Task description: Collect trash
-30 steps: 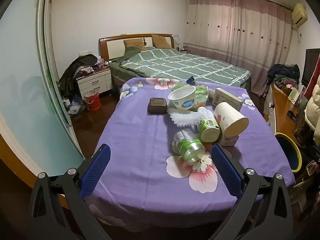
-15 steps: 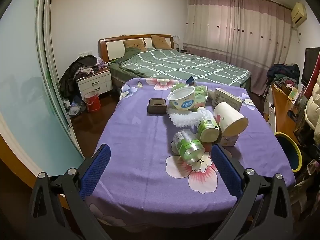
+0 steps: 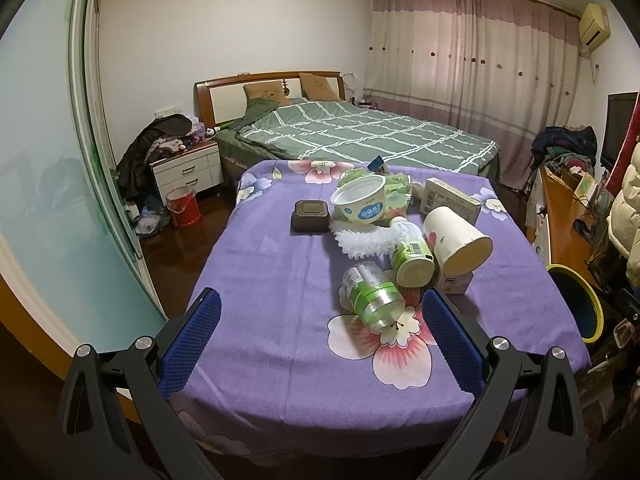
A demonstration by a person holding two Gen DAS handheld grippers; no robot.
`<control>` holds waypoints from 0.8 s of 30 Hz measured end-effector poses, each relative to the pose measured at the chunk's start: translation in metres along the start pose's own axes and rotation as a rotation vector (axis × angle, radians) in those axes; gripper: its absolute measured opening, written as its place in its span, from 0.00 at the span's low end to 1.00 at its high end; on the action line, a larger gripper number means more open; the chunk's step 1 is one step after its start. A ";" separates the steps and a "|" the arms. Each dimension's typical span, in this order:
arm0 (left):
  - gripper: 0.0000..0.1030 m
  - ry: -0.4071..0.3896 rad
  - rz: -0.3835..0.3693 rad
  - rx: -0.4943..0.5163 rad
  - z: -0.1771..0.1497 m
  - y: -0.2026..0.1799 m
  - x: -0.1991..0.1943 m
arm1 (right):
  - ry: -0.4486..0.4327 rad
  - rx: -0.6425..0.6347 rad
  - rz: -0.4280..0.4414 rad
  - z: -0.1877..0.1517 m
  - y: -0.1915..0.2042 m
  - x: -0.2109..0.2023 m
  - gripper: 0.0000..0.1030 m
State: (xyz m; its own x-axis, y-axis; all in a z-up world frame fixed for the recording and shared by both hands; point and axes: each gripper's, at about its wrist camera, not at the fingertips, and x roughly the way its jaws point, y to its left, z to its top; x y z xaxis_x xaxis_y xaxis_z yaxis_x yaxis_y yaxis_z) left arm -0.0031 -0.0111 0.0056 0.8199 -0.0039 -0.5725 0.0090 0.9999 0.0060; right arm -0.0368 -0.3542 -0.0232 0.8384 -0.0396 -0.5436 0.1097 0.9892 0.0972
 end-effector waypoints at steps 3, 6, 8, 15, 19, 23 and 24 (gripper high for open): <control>0.96 0.000 0.000 0.000 0.000 0.000 0.000 | 0.001 0.000 0.001 0.000 0.000 0.000 0.94; 0.96 0.000 -0.001 0.003 0.001 -0.001 -0.001 | 0.001 0.001 0.000 0.000 0.000 0.000 0.94; 0.96 0.000 -0.001 0.002 0.001 -0.001 -0.001 | 0.001 0.000 -0.001 0.000 0.000 0.000 0.94; 0.96 -0.002 -0.001 0.004 0.001 -0.002 0.000 | 0.001 0.002 0.000 0.000 0.000 0.001 0.94; 0.96 -0.002 -0.003 0.005 0.001 -0.003 -0.001 | 0.002 0.001 0.000 0.000 0.000 0.001 0.94; 0.96 -0.002 -0.002 0.004 0.001 -0.002 -0.001 | 0.001 0.002 0.000 0.000 0.000 0.001 0.94; 0.96 -0.004 -0.002 0.005 0.001 -0.002 -0.001 | 0.002 0.002 0.000 0.000 0.000 0.001 0.94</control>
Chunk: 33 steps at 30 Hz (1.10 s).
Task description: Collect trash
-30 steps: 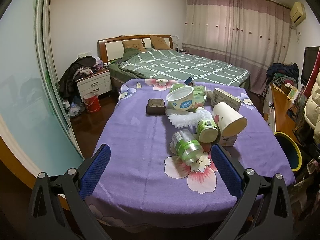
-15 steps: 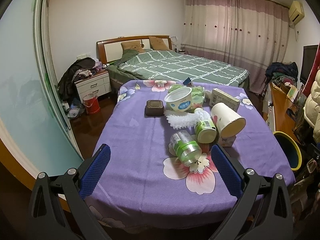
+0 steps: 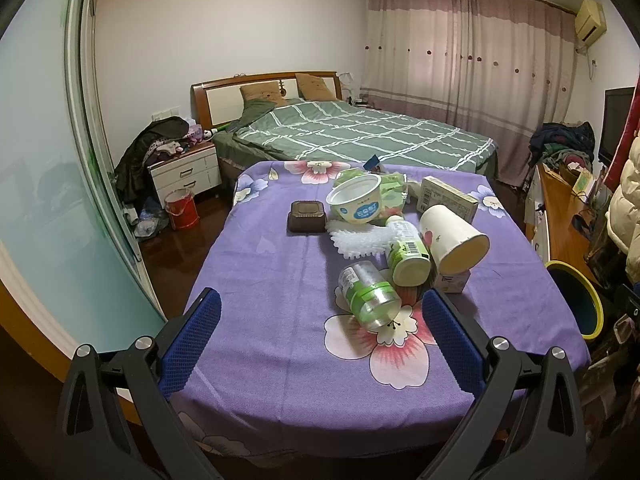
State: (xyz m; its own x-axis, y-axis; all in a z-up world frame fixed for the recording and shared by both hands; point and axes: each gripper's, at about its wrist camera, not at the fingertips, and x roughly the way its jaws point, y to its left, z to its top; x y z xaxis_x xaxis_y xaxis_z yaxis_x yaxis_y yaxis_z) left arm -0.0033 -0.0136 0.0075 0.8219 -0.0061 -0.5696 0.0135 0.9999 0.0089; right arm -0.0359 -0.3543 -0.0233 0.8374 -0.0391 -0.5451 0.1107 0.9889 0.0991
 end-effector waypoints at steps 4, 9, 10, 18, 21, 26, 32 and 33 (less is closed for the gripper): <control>0.96 0.001 0.000 0.001 0.000 -0.001 0.000 | 0.000 0.001 0.000 0.000 0.000 0.000 0.94; 0.96 0.002 -0.002 0.004 -0.001 -0.003 -0.001 | -0.001 0.002 0.001 0.000 -0.001 0.000 0.94; 0.96 0.001 -0.001 0.004 0.000 -0.004 -0.001 | -0.001 0.002 0.001 0.000 0.000 0.000 0.94; 0.96 0.001 -0.001 0.006 0.000 -0.004 -0.001 | -0.001 0.002 0.002 0.000 -0.001 0.000 0.94; 0.96 0.001 -0.002 0.006 0.000 -0.005 -0.002 | 0.000 0.002 0.001 0.000 -0.001 0.000 0.94; 0.96 0.000 -0.003 0.009 -0.001 -0.007 -0.003 | 0.000 0.002 0.001 0.000 0.000 0.000 0.94; 0.96 -0.001 -0.001 0.011 -0.001 -0.007 -0.003 | 0.004 0.002 0.000 0.000 0.000 0.001 0.94; 0.96 -0.001 -0.003 0.014 -0.001 -0.008 -0.003 | 0.005 0.002 0.000 0.000 0.000 0.001 0.94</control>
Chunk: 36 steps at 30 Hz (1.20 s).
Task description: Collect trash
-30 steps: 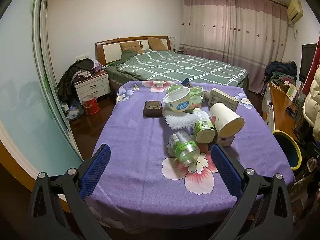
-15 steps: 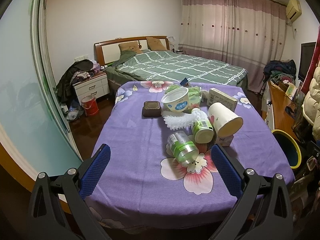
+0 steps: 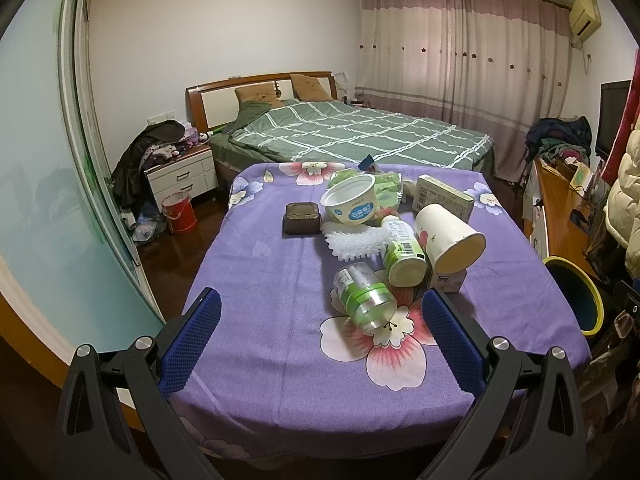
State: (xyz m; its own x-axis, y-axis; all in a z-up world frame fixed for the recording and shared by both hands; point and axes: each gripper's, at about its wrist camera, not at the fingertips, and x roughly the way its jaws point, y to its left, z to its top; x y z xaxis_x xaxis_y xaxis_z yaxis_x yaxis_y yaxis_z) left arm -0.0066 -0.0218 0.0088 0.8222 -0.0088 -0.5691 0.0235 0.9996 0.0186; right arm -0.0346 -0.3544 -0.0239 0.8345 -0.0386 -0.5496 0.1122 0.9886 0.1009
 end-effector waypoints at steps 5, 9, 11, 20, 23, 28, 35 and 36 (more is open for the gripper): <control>0.96 0.006 0.004 0.008 0.003 0.001 0.003 | 0.007 -0.009 -0.003 0.003 0.002 0.006 0.94; 0.96 0.011 0.013 0.005 0.009 0.008 0.013 | 0.006 -0.013 0.001 0.010 0.005 0.016 0.94; 0.96 0.014 0.016 0.004 0.012 0.009 0.021 | 0.007 -0.023 0.003 0.015 0.010 0.024 0.94; 0.97 0.004 0.071 -0.004 0.035 0.027 0.056 | 0.031 -0.067 0.104 0.048 0.048 0.074 0.94; 0.96 -0.012 0.116 -0.015 0.042 0.039 0.061 | 0.043 -0.107 0.153 0.058 0.076 0.092 0.94; 0.96 0.010 0.183 -0.037 0.050 0.064 0.082 | 0.088 -0.182 0.245 0.071 0.130 0.128 0.94; 0.97 0.042 0.201 -0.066 0.051 0.088 0.108 | 0.177 -0.268 0.343 0.081 0.203 0.181 0.94; 0.97 0.046 0.203 -0.069 0.051 0.088 0.112 | 0.191 -0.282 0.353 0.081 0.213 0.189 0.94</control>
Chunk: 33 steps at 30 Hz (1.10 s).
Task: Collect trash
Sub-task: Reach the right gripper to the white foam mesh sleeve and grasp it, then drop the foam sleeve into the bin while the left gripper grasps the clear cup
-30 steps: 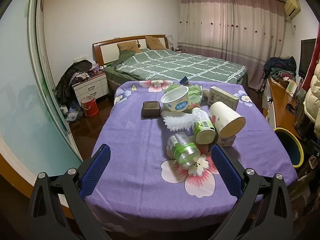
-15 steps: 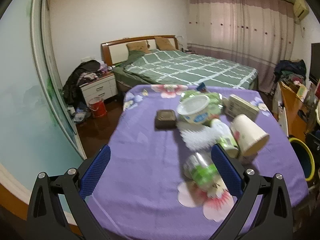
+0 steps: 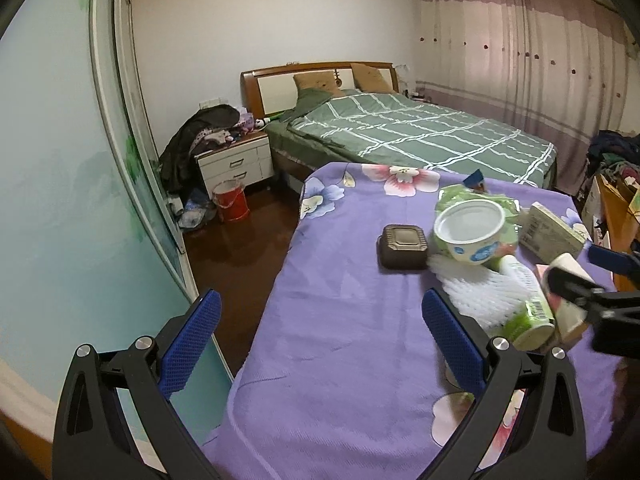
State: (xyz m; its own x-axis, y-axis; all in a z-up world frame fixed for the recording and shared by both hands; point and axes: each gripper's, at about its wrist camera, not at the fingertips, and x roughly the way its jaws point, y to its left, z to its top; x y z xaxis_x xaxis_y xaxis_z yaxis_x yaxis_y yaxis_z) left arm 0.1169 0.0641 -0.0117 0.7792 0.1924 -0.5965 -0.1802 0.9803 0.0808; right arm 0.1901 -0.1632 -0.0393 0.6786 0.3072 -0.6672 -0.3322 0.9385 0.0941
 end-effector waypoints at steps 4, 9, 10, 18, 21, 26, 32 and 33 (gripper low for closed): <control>0.96 0.009 0.003 -0.003 0.000 0.005 0.009 | 0.096 -0.041 0.032 0.014 0.025 0.049 0.94; 0.96 0.022 0.001 0.006 -0.002 0.007 0.017 | 0.191 -0.069 0.002 0.020 0.036 0.093 0.94; 0.96 0.024 -0.002 0.007 -0.003 0.007 0.019 | 0.212 -0.076 -0.007 0.020 0.037 0.102 0.94; 0.97 0.035 -0.018 0.002 -0.006 0.012 0.024 | 0.350 -0.126 -0.063 0.013 0.042 0.153 0.93; 0.96 0.035 -0.021 0.006 -0.006 0.011 0.023 | 0.372 -0.113 -0.041 0.013 0.041 0.160 0.77; 0.96 0.029 -0.019 0.003 -0.007 0.011 0.019 | 0.392 -0.104 -0.035 0.016 0.040 0.159 0.26; 0.96 0.017 -0.020 0.011 -0.007 0.007 0.010 | 0.368 -0.071 0.031 0.014 0.038 0.135 0.12; 0.96 0.015 -0.020 0.013 -0.008 0.006 0.009 | 0.360 -0.064 0.042 0.013 0.036 0.128 0.12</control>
State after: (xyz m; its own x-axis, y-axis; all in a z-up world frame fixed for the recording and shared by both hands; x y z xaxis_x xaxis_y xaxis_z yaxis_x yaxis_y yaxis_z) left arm 0.1178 0.0718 -0.0226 0.7733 0.1718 -0.6103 -0.1564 0.9845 0.0789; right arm 0.2737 -0.0880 -0.1113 0.3936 0.2589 -0.8820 -0.4030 0.9110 0.0876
